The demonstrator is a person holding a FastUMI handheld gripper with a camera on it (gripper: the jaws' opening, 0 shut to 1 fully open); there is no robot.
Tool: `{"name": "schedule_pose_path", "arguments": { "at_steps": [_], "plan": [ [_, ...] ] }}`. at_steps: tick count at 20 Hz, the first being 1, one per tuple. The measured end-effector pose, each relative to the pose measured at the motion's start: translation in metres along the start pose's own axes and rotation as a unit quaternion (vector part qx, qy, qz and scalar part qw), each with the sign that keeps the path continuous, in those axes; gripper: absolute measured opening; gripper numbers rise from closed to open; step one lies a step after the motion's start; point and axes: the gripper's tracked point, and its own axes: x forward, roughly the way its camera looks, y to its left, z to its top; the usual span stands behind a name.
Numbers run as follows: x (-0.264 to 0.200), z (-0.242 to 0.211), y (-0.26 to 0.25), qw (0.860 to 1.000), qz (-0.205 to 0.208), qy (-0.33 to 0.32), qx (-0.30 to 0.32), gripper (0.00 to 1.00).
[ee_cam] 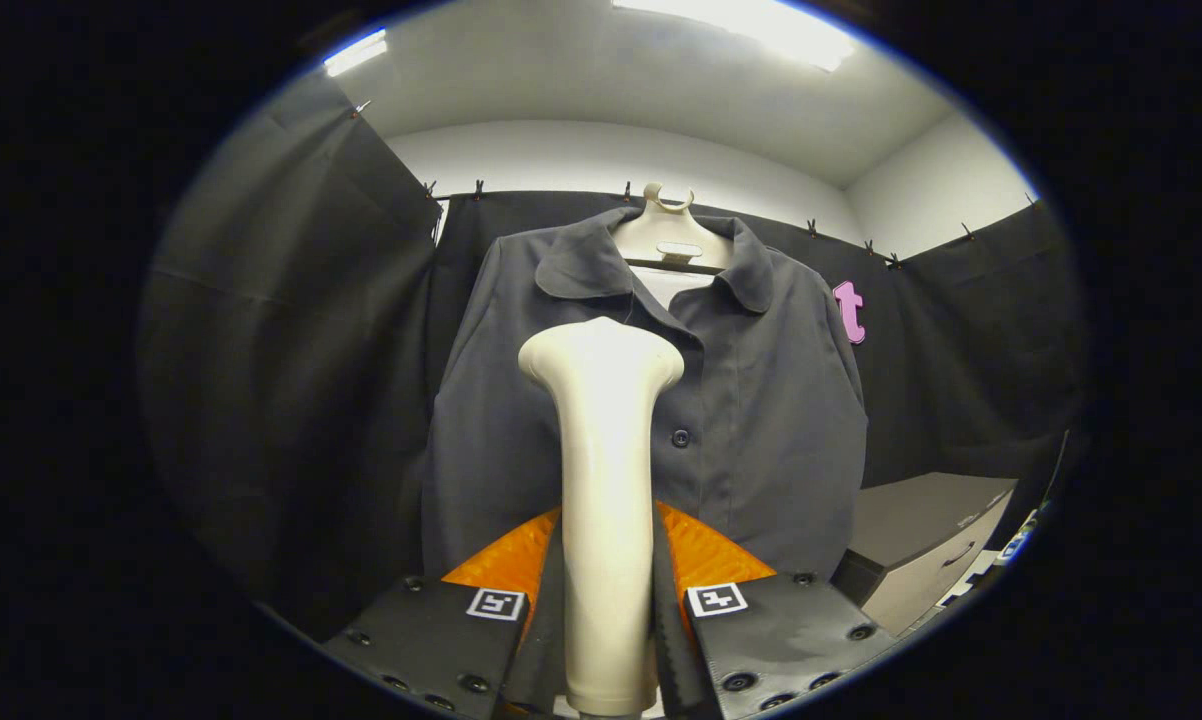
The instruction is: Iron the clothes twice with a garment steamer, once on the left side and once on the right side.
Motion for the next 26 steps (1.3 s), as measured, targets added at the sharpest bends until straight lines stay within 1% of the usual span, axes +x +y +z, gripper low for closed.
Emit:
{"name": "schedule_pose_path", "arguments": {
  "at_steps": [5, 14, 26],
  "plan": [
    [-0.011, -0.016, 0.003, 1.0, 0.001, 0.015, 0.0, 0.45],
    [-0.035, -0.069, 0.005, 0.998, 0.007, 0.065, 0.007, 0.45],
    [-0.068, -0.131, 0.004, 0.993, 0.014, 0.118, -0.004, 0.46]
  ]
}}
